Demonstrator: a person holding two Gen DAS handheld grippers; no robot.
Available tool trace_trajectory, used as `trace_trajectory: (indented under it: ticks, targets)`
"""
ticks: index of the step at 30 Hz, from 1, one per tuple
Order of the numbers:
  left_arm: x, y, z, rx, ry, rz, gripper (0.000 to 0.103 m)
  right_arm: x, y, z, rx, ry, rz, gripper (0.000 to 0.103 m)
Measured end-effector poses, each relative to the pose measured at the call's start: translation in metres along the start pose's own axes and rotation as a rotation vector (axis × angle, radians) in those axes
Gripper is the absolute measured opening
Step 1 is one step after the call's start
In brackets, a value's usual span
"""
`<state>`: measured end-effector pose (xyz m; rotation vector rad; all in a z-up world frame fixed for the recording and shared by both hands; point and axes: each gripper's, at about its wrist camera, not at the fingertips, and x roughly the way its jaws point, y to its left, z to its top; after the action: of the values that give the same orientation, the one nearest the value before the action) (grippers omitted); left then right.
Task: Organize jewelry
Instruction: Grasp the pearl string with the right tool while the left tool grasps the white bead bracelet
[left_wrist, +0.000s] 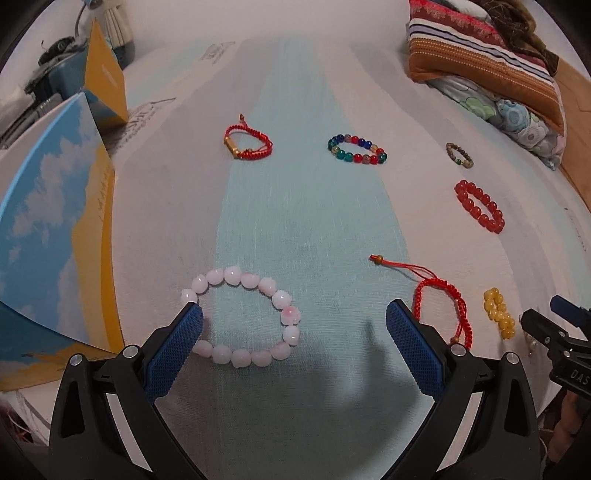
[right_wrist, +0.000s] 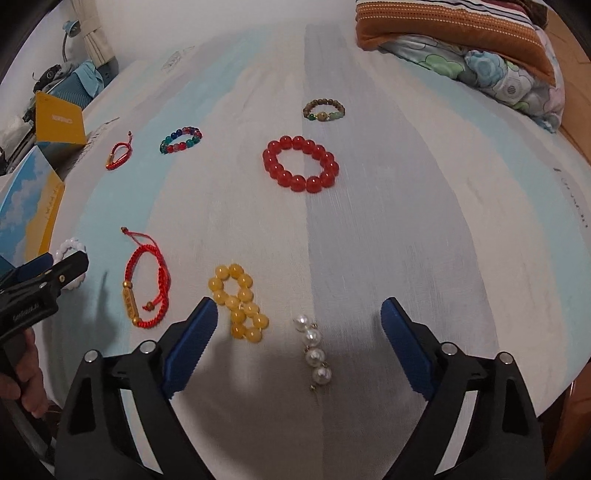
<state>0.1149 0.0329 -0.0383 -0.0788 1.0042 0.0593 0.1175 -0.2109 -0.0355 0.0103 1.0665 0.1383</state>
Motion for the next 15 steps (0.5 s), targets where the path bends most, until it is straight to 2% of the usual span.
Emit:
trace_trajectory:
  ticks: [3,12,15]
  targets:
    - [0.002,0.003,-0.002,0.004,0.003,-0.008,0.097,-0.003,-0.005,-0.008,-0.003,0.005,0.015,0.084]
    - [0.011,0.01,-0.006,0.008,0.016,0.006,0.097,0.008,-0.019,-0.019,0.012,0.068,0.018,0.06]
    - [0.014,0.01,-0.006,0.013,0.027,-0.013,0.095,0.011,-0.02,-0.02,0.008,0.072,0.008,0.052]
